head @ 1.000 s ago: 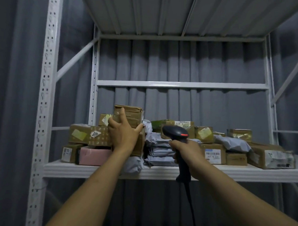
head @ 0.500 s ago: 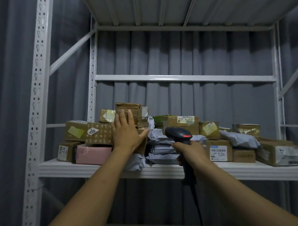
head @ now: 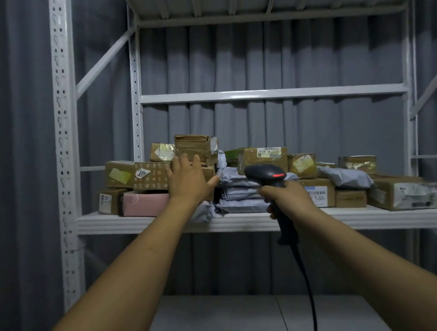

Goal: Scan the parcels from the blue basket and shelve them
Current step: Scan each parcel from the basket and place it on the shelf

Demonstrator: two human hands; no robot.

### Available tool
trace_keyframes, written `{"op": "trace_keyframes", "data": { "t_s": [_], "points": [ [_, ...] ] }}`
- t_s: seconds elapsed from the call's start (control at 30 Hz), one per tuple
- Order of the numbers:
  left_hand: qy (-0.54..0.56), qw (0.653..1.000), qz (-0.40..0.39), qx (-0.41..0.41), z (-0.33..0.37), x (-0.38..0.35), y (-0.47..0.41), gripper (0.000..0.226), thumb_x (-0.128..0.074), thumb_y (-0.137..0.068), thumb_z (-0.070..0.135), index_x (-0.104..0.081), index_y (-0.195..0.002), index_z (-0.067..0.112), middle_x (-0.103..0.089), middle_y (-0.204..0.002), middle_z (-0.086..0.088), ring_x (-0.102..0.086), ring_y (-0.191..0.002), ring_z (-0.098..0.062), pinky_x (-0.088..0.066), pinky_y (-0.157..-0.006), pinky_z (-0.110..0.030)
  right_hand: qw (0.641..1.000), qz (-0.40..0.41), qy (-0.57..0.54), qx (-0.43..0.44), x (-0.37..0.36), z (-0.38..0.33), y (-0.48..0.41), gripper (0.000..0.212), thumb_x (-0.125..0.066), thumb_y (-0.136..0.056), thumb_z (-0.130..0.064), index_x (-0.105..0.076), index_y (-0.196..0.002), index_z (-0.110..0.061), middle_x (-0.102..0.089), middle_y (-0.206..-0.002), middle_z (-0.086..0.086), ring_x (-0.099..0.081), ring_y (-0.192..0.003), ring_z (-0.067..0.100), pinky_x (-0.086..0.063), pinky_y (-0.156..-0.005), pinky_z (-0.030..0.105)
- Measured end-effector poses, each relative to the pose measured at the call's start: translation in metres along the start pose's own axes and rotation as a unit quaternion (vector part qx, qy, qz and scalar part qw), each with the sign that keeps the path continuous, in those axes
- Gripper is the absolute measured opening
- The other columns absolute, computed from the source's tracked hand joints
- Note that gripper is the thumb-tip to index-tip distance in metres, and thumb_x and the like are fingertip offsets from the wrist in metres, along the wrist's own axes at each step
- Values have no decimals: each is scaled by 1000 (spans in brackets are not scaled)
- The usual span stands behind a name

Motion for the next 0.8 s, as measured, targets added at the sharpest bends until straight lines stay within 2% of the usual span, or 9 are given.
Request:
{"op": "trace_keyframes", "data": {
  "t_s": [0.07,0.17,0.23,0.33,0.5,0.57,0.7,0.8],
  "points": [
    [-1,1000,6,-18,5,7,19,81,-42,-86,70,-33,-146,15,-28,-152,-19,-23,-140,-37,-21,-115,-54,1000,-1,17,4,7,1,17,15,-68,-84,-11,-64,-92,1,-60,-77,15,-56,-57,23,-46,-53,31],
    [0,999,14,-46,15,10,55,71,-47,-86,66,-44,-137,16,-37,-145,-16,-32,-134,-35,-28,-111,-51,998,7,62,4,21,14,45,13,-71,-81,-14,-62,-77,-6,-61,-70,13,-56,-53,21,-46,-50,28],
    [25,998,1,-55,22,2,84,67,-50,-87,63,-47,-136,17,-40,-143,-15,-33,-133,-33,-30,-110,-46,994,4,107,0,29,29,66,18,-72,-80,-20,-60,-70,-11,-62,-64,9,-57,-50,19,-43,-47,23],
    [53,996,-31,-70,36,-22,134,66,-52,-86,61,-49,-136,17,-44,-141,-13,-38,-131,-32,-32,-105,-43,991,-12,134,-16,39,63,100,18,-71,-79,-24,-60,-68,-15,-62,-59,4,-56,-45,12,-40,-41,18],
    [70,985,-138,-74,57,-94,240,66,-51,-90,57,-46,-141,15,-38,-147,-16,-33,-137,-32,-28,-111,-44,983,-51,151,-92,55,154,159,12,-73,-79,-24,-65,-79,-15,-66,-61,7,-61,-48,15,-50,-52,26],
    [79,976,-186,-79,64,-125,285,65,-51,-91,55,-43,-142,15,-36,-149,-15,-31,-138,-30,-26,-112,-42,975,-66,171,-126,63,196,180,12,-73,-81,-25,-65,-82,-16,-66,-62,5,-60,-45,10,-46,-47,20],
    [66,951,-291,-82,72,-191,366,64,-47,-94,55,-39,-145,18,-34,-151,-11,-31,-138,-28,-25,-112,-38,955,-83,218,-181,76,279,210,16,-75,-80,-26,-65,-81,-13,-64,-64,4,-60,-54,16,-46,-52,24],
    [49,924,-371,-81,72,-239,426,63,-46,-94,54,-39,-145,18,-32,-152,-10,-30,-139,-27,-27,-112,-37,944,-101,226,-220,80,341,229,17,-75,-82,-26,-61,-76,-17,-60,-65,-2,-56,-60,13,-41,-51,22]
  ]
}}
Point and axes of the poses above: each hand's wrist, its own y-axis away from the middle knuckle, its own x-axis out of the back of the hand, z = x × y, the point moved 9 cm from there along -y, towards the middle knuckle
